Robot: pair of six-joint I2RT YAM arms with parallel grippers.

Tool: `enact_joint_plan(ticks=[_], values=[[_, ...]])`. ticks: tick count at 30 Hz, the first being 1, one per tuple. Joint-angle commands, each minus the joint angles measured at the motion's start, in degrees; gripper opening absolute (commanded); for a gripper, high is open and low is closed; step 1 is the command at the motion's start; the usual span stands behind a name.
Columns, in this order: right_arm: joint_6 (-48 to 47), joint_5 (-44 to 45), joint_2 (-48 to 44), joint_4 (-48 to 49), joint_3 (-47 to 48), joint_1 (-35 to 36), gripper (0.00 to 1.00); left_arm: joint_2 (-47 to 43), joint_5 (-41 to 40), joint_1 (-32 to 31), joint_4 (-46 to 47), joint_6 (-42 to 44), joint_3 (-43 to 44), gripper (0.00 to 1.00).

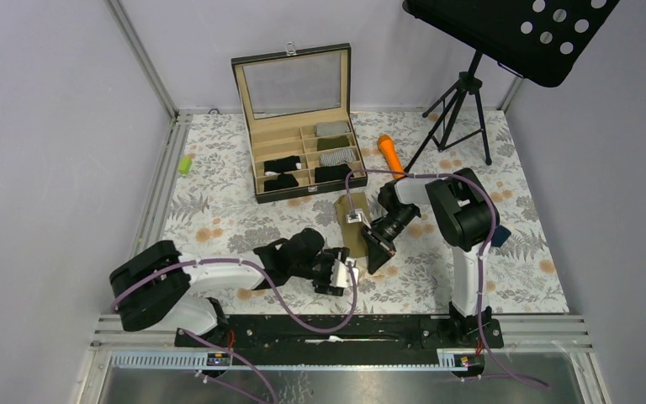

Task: Roll the underwear
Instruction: Roll the underwear to the center of the board.

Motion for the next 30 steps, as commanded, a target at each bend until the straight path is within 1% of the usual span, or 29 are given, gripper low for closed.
enact_joint_plan(ticks=[1, 4, 5, 7, 10, 19, 21, 24, 28, 29, 30], values=[[0.8, -2.3, 2.4, -4.3, 3.1, -1.0, 0.0, 3.1, -2.6, -2.7, 14.5, -7.5, -1.2, 0.64], [1.0, -2.3, 2.6, -4.2, 3.1, -1.1, 0.0, 6.5, -5.8, -4.2, 19.1, -11.1, -0.9, 0.65], [1.0, -2.3, 2.6, -4.2, 3.2, -1.1, 0.0, 8.8, -7.5, -4.3, 19.7, -12.6, -0.1, 0.64], [1.1, -2.2, 2.8, -4.2, 3.2, -1.1, 0.0, 11.8, -8.1, -4.4, 20.0, -13.8, 1.4, 0.63], [1.3, -2.2, 3.1, -4.2, 3.4, -1.2, 0.0, 13.7, -6.9, -5.2, 23.1, -12.9, 0.8, 0.6], [2.5, -1.8, 3.1, -3.3, 3.3, -1.2, 0.0, 17.4, -8.5, -5.6, 23.7, -12.9, 3.3, 0.5], [2.8, -1.7, 3.3, -3.1, 3.5, -1.1, 0.0, 17.6, -8.5, -5.6, 23.7, -13.2, 3.9, 0.44], [3.2, -1.7, 3.7, -3.2, 3.8, -1.2, 0.0, 18.1, -8.5, -5.6, 21.6, -14.6, 5.0, 0.32], [3.0, -2.3, 2.1, -3.1, 3.3, -1.4, 0.01, 17.8, -8.6, -4.2, 17.8, -18.9, 6.2, 0.09], [3.4, -2.5, 0.9, -2.9, 3.0, -1.8, 0.06, 17.4, -8.0, -3.5, 16.8, -20.3, 6.4, 0.06], [4.9, -2.3, -0.9, -2.4, 3.0, -2.2, 0.16, 16.9, -6.4, -2.6, 15.8, -21.7, 6.6, 0.04]])
